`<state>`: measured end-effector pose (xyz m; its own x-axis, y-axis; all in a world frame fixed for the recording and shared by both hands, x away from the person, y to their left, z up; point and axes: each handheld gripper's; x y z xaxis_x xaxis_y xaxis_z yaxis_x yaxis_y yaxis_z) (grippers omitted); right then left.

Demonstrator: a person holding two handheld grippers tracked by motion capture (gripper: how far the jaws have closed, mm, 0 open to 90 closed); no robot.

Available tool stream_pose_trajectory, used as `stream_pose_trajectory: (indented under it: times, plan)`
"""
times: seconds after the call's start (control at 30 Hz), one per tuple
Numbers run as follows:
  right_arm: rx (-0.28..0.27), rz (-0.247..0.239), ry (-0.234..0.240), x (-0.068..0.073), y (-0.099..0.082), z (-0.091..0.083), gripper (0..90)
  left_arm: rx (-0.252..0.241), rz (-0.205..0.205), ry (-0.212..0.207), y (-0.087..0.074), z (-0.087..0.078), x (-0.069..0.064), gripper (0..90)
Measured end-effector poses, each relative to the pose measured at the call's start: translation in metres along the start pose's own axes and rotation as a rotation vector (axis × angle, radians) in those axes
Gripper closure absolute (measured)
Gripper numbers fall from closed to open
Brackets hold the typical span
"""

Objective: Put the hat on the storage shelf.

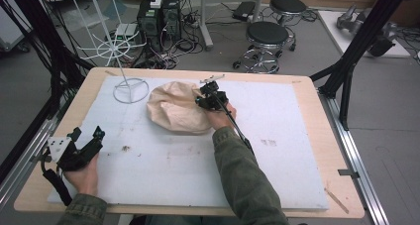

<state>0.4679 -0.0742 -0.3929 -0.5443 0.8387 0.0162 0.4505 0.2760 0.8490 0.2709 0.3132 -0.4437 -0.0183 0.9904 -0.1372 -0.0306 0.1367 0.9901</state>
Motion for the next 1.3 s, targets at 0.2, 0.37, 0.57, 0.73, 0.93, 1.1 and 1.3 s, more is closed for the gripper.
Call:
stream_pose_trajectory:
  times: [0.2,0.37,0.57,0.73,0.93,1.1,1.3]
  plan:
    - [-0.088,0.043,-0.002,-0.008,0.012,-0.025,73.4,0.0,-0.002,-0.001,0.0,0.0,0.0,28.9]
    - [-0.151,0.058,-0.019,-0.009,0.019,-0.043,73.1,-0.005,0.015,-0.001,0.001,-0.001,-0.001,28.9]
    - [-0.23,0.058,-0.01,-0.005,0.028,-0.062,73.1,-0.004,0.023,-0.008,0.001,0.0,-0.003,28.9]
    - [-0.232,0.056,-0.004,0.0,0.03,-0.069,72.9,-0.002,0.022,-0.007,0.001,-0.001,-0.003,28.9]
    - [-0.292,0.077,0.005,0.002,0.036,-0.08,72.9,0.003,0.023,-0.013,0.0,-0.001,-0.004,28.9]
    - [-0.376,0.099,-0.019,-0.003,0.045,-0.098,72.8,0.004,0.022,-0.014,0.0,-0.001,-0.005,28.9]
    - [-0.444,0.119,-0.031,-0.01,0.058,-0.116,72.6,0.004,0.023,-0.017,0.0,-0.001,-0.006,28.9]
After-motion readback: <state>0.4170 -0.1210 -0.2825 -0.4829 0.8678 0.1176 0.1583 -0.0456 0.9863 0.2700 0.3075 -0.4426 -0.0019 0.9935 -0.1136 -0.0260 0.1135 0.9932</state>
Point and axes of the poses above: each handheld gripper's, and its own axes: z roughly forward along the jaws, y roughly out of its top, x roughly to its left, and after that the axes turned 8 degrees about -x, right-handed
